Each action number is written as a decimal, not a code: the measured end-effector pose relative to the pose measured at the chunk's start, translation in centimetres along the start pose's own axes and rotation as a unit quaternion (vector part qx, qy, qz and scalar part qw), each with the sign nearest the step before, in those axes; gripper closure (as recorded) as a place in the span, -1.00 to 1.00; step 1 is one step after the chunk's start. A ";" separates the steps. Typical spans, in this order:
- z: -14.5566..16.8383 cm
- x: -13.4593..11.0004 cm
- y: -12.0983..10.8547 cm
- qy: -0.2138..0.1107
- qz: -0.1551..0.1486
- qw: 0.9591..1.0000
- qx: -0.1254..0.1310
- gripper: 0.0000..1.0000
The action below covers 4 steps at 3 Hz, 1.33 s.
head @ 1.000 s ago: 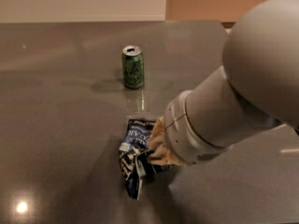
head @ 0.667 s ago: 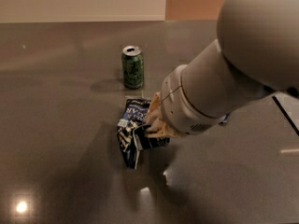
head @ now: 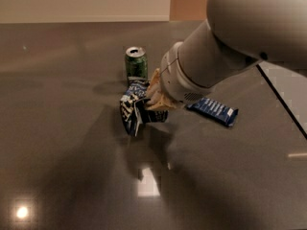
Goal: Move blue chip bag near green can
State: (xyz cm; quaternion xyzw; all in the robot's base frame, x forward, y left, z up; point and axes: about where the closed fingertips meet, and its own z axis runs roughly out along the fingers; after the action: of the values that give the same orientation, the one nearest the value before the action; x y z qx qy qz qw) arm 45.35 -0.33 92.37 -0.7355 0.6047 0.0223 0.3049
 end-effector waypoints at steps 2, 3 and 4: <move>3.0 2.5 -2.3 0.008 0.020 1.000 -0.005 0.66; 3.9 2.9 -2.3 -0.009 0.017 1.000 -0.016 0.21; 4.5 2.9 -2.1 -0.032 0.005 0.999 -0.022 -0.25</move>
Offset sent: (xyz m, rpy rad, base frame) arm 0.0552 -0.0116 -0.0442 -0.0047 0.0536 -0.0565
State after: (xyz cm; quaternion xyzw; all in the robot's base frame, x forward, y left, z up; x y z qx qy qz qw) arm 49.52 -0.56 88.46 -0.7378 0.5977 0.0610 0.3076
